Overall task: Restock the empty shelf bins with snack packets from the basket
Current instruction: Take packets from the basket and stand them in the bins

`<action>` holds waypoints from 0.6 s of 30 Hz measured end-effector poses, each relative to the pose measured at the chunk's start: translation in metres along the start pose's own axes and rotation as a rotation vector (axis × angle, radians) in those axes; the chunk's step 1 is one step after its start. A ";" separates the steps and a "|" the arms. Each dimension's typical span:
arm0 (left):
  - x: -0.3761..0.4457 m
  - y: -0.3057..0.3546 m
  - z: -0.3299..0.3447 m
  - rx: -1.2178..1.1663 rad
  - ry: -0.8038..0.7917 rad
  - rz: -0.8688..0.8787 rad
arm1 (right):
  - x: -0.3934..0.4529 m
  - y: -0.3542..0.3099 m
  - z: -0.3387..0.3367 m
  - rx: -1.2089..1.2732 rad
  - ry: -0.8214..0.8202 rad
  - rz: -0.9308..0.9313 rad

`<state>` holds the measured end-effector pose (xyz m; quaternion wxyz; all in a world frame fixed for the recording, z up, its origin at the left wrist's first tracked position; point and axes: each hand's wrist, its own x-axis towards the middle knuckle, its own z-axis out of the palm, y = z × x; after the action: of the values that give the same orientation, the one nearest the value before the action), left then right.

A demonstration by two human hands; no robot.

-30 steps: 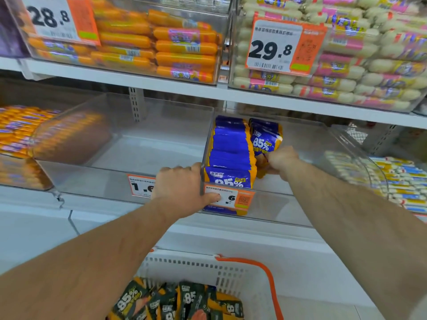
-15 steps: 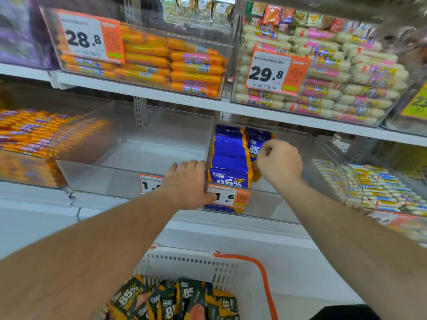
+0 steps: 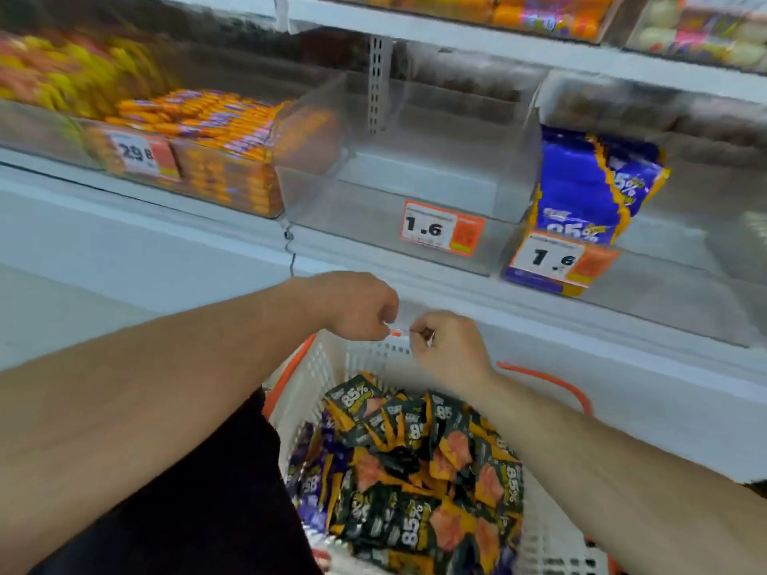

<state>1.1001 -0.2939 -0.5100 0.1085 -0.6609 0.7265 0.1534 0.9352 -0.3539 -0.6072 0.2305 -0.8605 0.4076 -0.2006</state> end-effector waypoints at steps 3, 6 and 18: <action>0.001 -0.011 0.010 -0.031 -0.105 -0.037 | -0.011 -0.008 0.052 0.002 -0.268 0.143; 0.005 -0.020 0.019 -0.076 -0.212 -0.024 | -0.021 -0.011 0.105 0.002 -0.474 0.261; 0.008 -0.026 0.011 -0.086 -0.379 -0.070 | -0.028 -0.014 0.213 -0.084 -0.744 0.710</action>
<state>1.1246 -0.2990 -0.5251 0.2205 -0.6491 0.6625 0.3020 1.0411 -0.2739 -0.7773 0.3790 -0.6909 0.5726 0.2261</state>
